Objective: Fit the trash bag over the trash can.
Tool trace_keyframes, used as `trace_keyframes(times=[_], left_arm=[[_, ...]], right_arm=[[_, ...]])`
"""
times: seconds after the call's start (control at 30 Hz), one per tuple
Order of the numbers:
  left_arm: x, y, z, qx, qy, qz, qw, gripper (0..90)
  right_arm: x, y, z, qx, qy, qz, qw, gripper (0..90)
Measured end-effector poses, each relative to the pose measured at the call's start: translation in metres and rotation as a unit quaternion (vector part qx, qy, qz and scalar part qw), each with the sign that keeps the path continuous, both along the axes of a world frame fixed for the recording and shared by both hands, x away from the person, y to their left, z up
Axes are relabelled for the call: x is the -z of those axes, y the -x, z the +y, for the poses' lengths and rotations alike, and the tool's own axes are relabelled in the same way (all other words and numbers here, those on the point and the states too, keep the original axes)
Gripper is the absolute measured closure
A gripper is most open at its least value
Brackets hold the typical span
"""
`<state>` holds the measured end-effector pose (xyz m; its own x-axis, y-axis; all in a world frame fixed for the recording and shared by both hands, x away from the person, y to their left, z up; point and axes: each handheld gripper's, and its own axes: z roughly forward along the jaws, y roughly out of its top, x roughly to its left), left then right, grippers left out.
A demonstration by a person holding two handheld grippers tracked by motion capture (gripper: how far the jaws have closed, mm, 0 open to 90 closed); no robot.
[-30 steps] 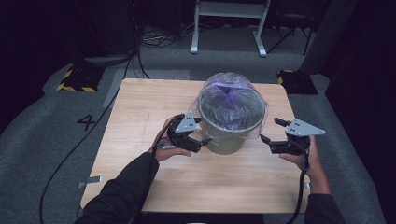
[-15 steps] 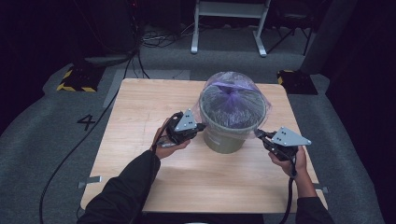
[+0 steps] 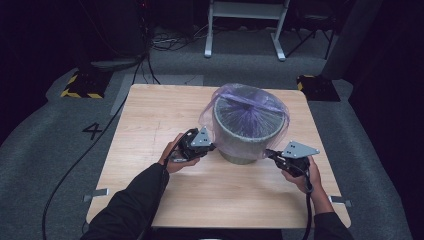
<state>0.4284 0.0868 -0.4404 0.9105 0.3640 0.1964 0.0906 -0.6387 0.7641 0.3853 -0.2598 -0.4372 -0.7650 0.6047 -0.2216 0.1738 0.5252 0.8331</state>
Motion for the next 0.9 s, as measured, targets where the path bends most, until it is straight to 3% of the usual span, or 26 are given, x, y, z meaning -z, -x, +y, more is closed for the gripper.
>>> trace_keyframes(times=[0.07, 0.2, 0.37, 0.47, 0.67, 0.83, 0.9], left_arm=[[0.0, 0.001, 0.002, -0.003, 0.006, -0.001, 1.0, 90.0], [-0.002, 0.001, 0.004, -0.007, 0.007, -0.005, 0.9999, 90.0], [-0.002, 0.0, 0.007, -0.011, 0.011, -0.006, 0.9999, 90.0], [-0.002, 0.0, 0.007, -0.012, 0.013, -0.004, 0.9998, 90.0], [-0.002, -0.003, 0.003, -0.01, 0.017, -0.004, 0.9998, 90.0], [-0.005, -0.004, 0.003, -0.009, 0.019, -0.007, 0.9998, 90.0], [-0.004, -0.004, 0.003, -0.009, 0.019, -0.006, 0.9998, 90.0]], right_arm=[[-0.002, 0.003, -0.001, -0.014, 0.003, 0.005, 0.9999, 55.9], [-0.018, 0.018, -0.009, -0.037, 0.004, -0.008, 0.9993, 38.6], [-0.051, 0.042, -0.027, -0.045, -0.017, -0.053, 0.9974, 34.9], [-0.075, 0.047, -0.032, -0.037, -0.037, -0.086, 0.995, 35.7], [-0.116, 0.02, -0.014, -0.007, -0.024, -0.129, 0.9913, 39.0], [-0.131, -0.014, 0.001, -0.005, -0.011, -0.11, 0.9939, 40.0], [-0.131, -0.025, 0.006, 0.003, 0.018, -0.106, 0.9942, 40.0]])
